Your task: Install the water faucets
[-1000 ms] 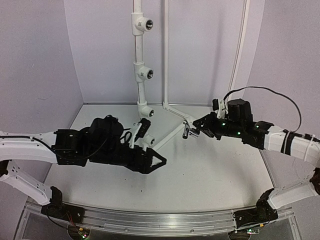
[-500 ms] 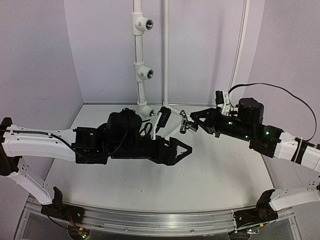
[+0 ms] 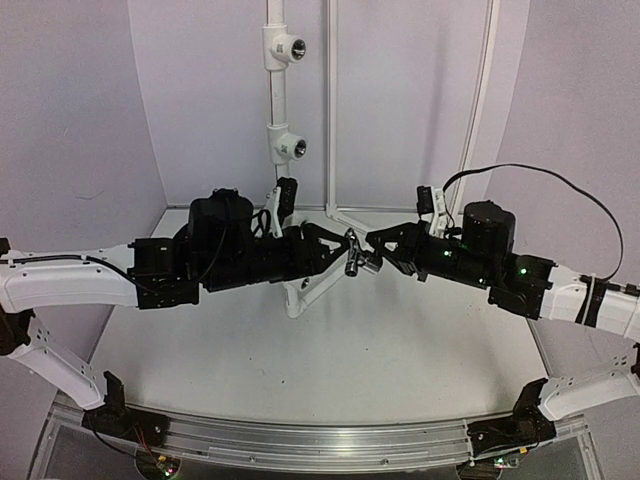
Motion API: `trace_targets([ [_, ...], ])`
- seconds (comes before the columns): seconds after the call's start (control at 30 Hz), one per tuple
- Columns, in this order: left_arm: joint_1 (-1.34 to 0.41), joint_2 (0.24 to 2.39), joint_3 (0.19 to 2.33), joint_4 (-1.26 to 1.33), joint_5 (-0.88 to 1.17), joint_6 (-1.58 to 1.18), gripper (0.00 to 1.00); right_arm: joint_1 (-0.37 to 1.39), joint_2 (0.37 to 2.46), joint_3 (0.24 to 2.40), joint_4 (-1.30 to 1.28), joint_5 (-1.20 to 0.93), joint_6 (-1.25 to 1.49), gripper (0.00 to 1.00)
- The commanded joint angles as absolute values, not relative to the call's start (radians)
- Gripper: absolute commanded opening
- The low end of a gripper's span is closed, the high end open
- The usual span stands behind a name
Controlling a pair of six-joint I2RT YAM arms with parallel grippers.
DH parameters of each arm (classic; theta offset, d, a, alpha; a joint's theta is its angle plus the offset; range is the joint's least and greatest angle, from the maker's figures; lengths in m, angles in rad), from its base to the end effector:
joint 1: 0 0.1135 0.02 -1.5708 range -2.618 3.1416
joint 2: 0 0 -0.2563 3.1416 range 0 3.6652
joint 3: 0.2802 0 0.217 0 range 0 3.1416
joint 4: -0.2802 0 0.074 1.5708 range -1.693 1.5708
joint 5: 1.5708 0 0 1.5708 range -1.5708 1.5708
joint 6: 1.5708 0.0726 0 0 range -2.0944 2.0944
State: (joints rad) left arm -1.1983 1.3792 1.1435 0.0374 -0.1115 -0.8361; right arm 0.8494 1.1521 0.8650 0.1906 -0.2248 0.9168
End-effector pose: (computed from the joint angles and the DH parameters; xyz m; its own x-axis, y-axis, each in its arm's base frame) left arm 0.1281 -0.3056 0.3460 -0.7055 -0.2208 -0.6735 0.5407 0.4467 -0.7128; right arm 0.1707 0.2186 0.3322 -0.7360 0.3347 -0.5885 -0.4840 0.3477 0.8030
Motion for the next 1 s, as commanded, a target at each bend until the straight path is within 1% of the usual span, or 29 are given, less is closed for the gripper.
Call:
trace_targets([
  [0.0,-1.203,1.368,1.146,0.113,-0.063,-0.851,0.58,0.856,1.179,0.904,0.273,-0.185,0.900,0.00],
  [0.03,-1.203,1.369,1.140,0.128,-0.048,-0.847,0.60,0.857,1.186,0.908,0.274,-0.180,0.897,0.00],
  [0.1,-1.203,1.368,1.128,0.147,-0.025,-0.840,0.68,0.860,1.199,0.916,0.275,-0.170,0.890,0.00],
  [0.2,-1.203,1.376,1.123,0.147,-0.018,-0.838,0.69,0.860,1.220,0.930,0.279,-0.165,0.890,0.00],
  [0.4,-1.165,1.383,1.101,0.141,-0.014,-0.880,0.65,0.864,1.233,0.945,0.304,-0.171,0.902,0.00],
  [0.43,-1.156,1.380,1.092,0.134,-0.016,-0.898,0.66,0.864,1.231,0.946,0.304,-0.168,0.901,0.00],
  [0.47,-1.143,1.377,1.085,0.126,-0.020,-0.913,0.71,0.865,1.228,0.949,0.304,-0.164,0.899,0.00],
  [0.53,-1.128,1.380,1.079,0.115,-0.005,-0.932,0.76,0.865,1.226,0.953,0.304,-0.156,0.896,0.00],
  [0.6,-1.126,1.395,1.089,0.114,0.033,-0.928,0.75,0.866,1.237,0.961,0.304,-0.151,0.895,0.00],
  [0.67,-1.126,1.413,1.106,0.114,0.071,-0.917,0.73,0.866,1.258,0.973,0.304,-0.158,0.897,0.00],
  [0.87,-1.124,1.425,1.114,0.112,0.082,-0.880,0.50,0.869,1.303,1.001,0.327,-0.162,0.904,0.00],
  [0.9,-1.124,1.424,1.113,0.113,0.083,-0.868,0.44,0.870,1.309,1.007,0.331,-0.166,0.903,0.00],
  [0.97,-1.124,1.411,1.108,0.113,0.072,-0.851,0.28,0.872,1.319,1.012,0.334,-0.179,0.901,0.00],
])
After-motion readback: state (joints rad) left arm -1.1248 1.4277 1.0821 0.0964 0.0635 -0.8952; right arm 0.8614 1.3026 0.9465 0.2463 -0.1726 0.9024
